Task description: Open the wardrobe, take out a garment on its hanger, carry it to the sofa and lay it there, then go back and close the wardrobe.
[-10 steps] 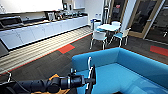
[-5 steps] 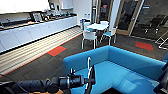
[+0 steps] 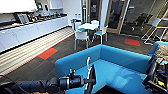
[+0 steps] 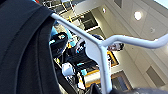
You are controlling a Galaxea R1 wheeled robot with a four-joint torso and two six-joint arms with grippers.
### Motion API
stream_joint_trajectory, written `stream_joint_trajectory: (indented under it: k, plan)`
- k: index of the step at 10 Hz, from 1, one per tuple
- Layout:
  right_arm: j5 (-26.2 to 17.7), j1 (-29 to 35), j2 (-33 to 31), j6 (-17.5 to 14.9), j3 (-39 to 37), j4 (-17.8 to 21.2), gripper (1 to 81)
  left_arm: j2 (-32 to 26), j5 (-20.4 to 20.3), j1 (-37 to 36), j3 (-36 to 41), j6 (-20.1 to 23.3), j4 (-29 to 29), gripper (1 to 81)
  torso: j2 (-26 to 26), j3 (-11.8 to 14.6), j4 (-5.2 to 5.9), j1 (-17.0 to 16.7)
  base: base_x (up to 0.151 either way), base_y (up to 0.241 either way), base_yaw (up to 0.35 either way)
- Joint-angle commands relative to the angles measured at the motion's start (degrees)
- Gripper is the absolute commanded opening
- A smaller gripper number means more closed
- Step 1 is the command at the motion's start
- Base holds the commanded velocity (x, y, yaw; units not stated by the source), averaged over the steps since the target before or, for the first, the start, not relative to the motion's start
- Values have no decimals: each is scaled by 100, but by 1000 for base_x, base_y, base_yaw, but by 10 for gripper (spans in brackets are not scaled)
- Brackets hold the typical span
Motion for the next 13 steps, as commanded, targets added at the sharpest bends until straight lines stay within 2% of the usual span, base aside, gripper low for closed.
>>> stream_joint_trajectory:
  k: [1, 9, 11, 13]
  plan:
    - [-339, 8, -16, -26, 31, -82, 811, -30, -211, -759, 286, 24, 127, 10, 0, 0, 0, 0, 0, 0, -216]
    - [-339, 8, -7, -26, 31, -82, 811, -12, -203, -759, 295, 15, 118, 10, 0, 0, 0, 0, 0, 0, -253]
    - [-339, 8, -7, -26, 31, -82, 811, 5, -141, -759, 295, 15, 127, 10, 0, -2, 0, 0, 0, 0, -53]
    - [-339, 8, -7, -26, 31, -82, 811, -4, -132, -759, 312, 33, 153, 10, 0, -2, 0, 0, 84, 0, 0]
